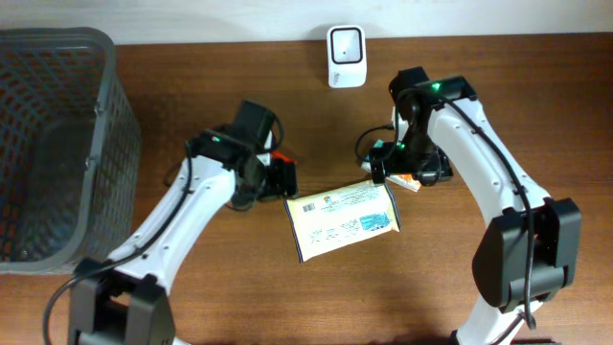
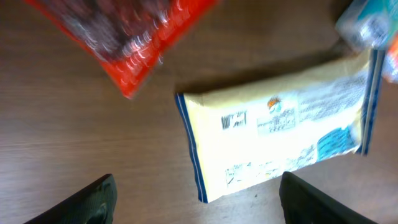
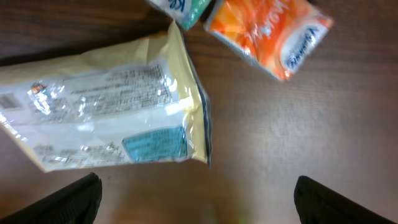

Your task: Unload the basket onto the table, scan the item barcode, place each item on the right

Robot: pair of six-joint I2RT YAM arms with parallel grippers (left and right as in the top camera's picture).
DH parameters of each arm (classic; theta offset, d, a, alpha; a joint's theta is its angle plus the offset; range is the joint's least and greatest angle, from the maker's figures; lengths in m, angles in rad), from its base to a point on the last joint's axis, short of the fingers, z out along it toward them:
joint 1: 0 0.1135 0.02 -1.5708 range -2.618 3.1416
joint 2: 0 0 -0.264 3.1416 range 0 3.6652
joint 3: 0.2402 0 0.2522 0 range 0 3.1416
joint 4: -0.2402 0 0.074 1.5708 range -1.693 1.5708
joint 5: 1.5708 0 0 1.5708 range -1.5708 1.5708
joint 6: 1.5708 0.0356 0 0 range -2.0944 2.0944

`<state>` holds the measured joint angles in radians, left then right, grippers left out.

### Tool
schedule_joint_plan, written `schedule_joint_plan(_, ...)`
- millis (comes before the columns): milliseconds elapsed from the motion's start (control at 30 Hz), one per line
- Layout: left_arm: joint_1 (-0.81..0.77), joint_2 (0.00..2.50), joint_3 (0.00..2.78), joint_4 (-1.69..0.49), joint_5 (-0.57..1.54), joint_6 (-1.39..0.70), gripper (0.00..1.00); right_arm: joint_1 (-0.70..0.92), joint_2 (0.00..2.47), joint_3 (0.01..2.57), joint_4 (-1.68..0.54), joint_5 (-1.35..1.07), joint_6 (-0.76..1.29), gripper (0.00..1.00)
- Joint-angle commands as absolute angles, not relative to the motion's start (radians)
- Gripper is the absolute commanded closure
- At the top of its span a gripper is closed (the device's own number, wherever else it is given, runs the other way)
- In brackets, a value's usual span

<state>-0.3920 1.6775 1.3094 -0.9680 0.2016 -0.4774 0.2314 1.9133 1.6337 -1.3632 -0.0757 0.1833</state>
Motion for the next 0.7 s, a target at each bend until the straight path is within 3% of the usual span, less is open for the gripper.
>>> schedule_joint_plan(0, -0.414, 1.722, 1.177, -0.909, 0.312, -0.454, 0.18, 0.228, 1.909, 1.515, -1.267, -0.105, 0.164, 0.01)
schedule_joint_plan(200, -0.414, 1.751, 1.098, -0.832, 0.337, -0.454, 0.18, 0.228, 1.909, 1.278, -1.011, -0.176, 0.157, 0.01)
schedule_joint_plan(267, -0.414, 1.751, 1.098, -0.83, 0.326, -0.454, 0.18, 0.228, 1.909, 1.232, -0.959, -0.238, 0.153, 0.15)
schedule_joint_plan(300, -0.414, 1.751, 1.098, -0.83, 0.325, -0.454, 0.14, 0.228, 1.909, 1.226, -0.944, -0.267, 0.153, 0.28)
schedule_joint_plan(333, -0.414, 1.751, 1.098, -0.828, 0.325, -0.454, 0.13, 0.228, 1.909, 1.222, -0.924, -0.281, 0.153, 0.3)
schedule_joint_plan(400, -0.414, 1.751, 1.098, -0.827, 0.325, -0.454, 0.12, 0.228, 1.91, 1.209, -0.895, -0.282, 0.154, 0.44)
schedule_joint_plan(467, -0.414, 1.751, 1.098, -0.83, 0.325, -0.454, 0.11, 0.228, 1.913, 1.201, -0.874, -0.281, 0.155, 0.66)
schedule_joint_plan(533, -0.414, 1.751, 1.098, -0.829, 0.325, -0.454, 0.1, 0.228, 1.912, 1.215, -0.869, -0.281, 0.182, 0.96)
schedule_joint_plan(667, -0.414, 1.751, 1.098, -0.83, 0.326, -0.454, 0.08, 0.228, 1.909, 1.4, -1.006, -0.277, 0.187, 0.96)
